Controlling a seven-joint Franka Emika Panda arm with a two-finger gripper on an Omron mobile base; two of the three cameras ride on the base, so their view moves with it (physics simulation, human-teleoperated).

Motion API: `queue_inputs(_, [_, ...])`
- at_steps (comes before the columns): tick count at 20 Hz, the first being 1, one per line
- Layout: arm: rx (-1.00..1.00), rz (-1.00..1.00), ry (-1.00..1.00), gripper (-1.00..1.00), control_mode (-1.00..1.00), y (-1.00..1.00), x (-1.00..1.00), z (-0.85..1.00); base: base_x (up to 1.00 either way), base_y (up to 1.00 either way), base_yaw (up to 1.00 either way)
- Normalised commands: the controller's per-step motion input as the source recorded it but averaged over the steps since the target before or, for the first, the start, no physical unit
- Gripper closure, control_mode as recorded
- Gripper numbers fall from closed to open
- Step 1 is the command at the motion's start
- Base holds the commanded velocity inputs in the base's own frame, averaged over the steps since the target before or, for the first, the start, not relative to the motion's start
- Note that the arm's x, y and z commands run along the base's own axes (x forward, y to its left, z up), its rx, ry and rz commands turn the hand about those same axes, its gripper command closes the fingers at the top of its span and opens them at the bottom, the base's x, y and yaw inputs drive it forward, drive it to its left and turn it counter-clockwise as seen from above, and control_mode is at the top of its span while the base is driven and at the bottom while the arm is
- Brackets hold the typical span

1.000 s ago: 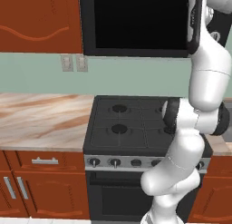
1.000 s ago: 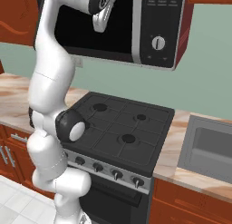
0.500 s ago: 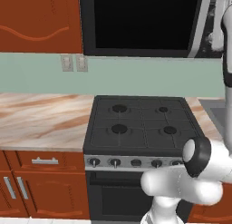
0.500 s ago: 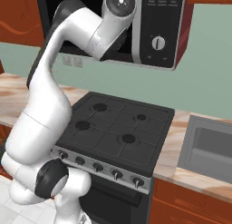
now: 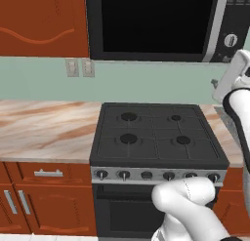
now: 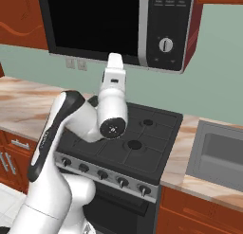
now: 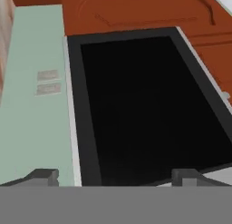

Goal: Place the bowl containing the onion and bell pepper in the microwave. Close the microwave door and press the start button to microwave the meal.

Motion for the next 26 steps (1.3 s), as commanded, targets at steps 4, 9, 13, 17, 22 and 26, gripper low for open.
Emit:
queue_inputs(4, [0.01,0.0,0.01,-1.0,-1.0,-0.48,-0.94,0.45,0.0,0.0,0.0])
queue_inputs(9, [0.0,0.0,0.04,-1.0,-1.0,-0.67,-0.86,0.43,0.0,0.0,0.0])
queue_inputs(13, [0.0,0.0,0.15,-1.0,-1.0,-0.69,-0.91,0.26,0.0,0.0,0.0])
queue_inputs(17, [-0.14,0.0,0.33,-1.0,-1.0,-0.32,-0.65,0.0,0.0,0.0,0.0])
queue_inputs(22, [-0.06,0.0,0.18,-1.0,-1.0,0.0,0.03,-0.01,0.0,0.0,0.0])
queue_inputs(26, [0.0,0.0,0.11,-1.0,-1.0,0.0,0.26,0.0,0.0,0.0,0.0])
